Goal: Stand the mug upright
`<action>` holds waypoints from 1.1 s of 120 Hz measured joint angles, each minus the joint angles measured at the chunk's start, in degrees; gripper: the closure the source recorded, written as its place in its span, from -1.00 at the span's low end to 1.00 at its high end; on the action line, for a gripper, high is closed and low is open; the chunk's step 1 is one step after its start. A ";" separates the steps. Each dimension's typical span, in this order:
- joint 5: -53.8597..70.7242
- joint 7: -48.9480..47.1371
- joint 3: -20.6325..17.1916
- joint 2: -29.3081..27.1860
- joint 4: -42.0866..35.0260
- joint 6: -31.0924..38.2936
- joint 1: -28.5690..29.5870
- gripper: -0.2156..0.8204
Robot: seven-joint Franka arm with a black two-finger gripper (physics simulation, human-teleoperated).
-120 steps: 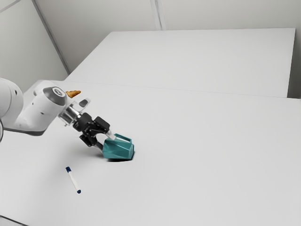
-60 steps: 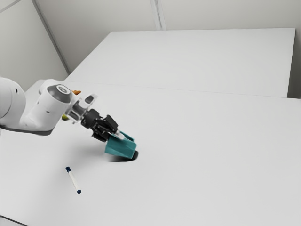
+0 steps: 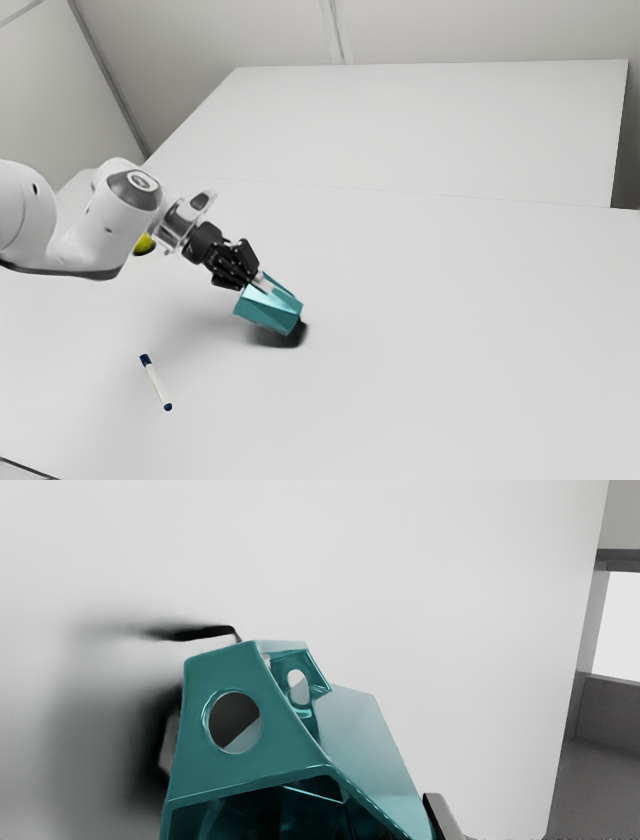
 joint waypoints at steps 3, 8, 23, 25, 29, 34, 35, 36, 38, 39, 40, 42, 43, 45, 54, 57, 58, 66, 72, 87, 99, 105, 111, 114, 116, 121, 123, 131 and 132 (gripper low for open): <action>0.33 -0.12 -0.17 -0.48 0.01 0.03 -0.04 0.88; 1.80 -0.37 -0.44 -1.68 0.02 0.25 -0.16 0.89; 12.17 -1.80 -1.11 -5.65 0.03 3.03 -2.84 0.91; 14.46 -2.16 -1.14 -5.95 0.02 3.50 -3.53 0.92; 19.27 -3.00 -1.18 -6.36 0.03 4.44 -4.99 0.92; 25.62 -4.27 -1.30 -6.79 0.05 5.59 -6.83 0.92; 26.89 -4.55 -1.32 -6.85 0.06 5.80 -7.20 0.92; 28.13 -4.83 -1.34 -6.90 0.07 6.00 -7.57 0.92; 30.65 -5.43 -1.37 -6.96 0.08 6.38 -8.32 0.93; 31.83 -5.73 -1.38 -6.98 0.09 6.57 -8.70 0.93; 33.00 -6.04 -1.39 -6.99 0.09 6.78 -9.08 0.93; 35.37 -6.68 -1.41 -7.00 0.10 7.20 -9.83 0.93; 36.50 -7.00 -1.42 -6.99 0.10 7.41 -10.21 0.93; 38.72 -7.66 -1.43 -6.97 0.11 7.80 -10.97 0.93; 47.65 -10.91 -1.51 -6.97 0.01 9.21 -14.27 0.93; 50.35 -12.13 -1.56 -6.97 -0.06 9.56 -15.33 0.93; 51.18 -12.54 -1.57 -6.96 -0.08 9.67 -15.69 0.93; 57.22 -16.00 -1.66 -6.48 -0.20 10.37 -18.47 0.93; 60.48 -18.63 -1.70 -5.70 -0.22 10.79 -20.47 0.93; 66.39 -25.35 -1.71 -4.42 -0.23 11.72 -23.59 0.93; 68.34 -30.10 -1.68 -3.70 -0.29 12.52 -22.21 0.93; 68.76 -32.24 -1.67 -3.44 -0.31 12.79 -20.84 0.93; 68.95 -34.23 -1.66 -3.27 -0.32 13.01 -19.78 0.93; 68.97 -35.22 -1.68 -3.27 -0.31 13.10 -19.46 0.93; 68.95 -35.88 -1.69 -3.31 -0.29 13.16 -19.32 0.93; 68.31 -37.47 -1.69 -3.39 -0.23 13.28 -19.26 0.93; 67.91 -38.08 -1.70 -3.36 -0.21 13.33 -19.30 0.93; 66.08 -40.36 -1.71 -3.05 -0.11 13.46 -19.70 0.93; 65.84 -40.63 -1.71 -2.99 -0.10 13.48 -19.76 0.93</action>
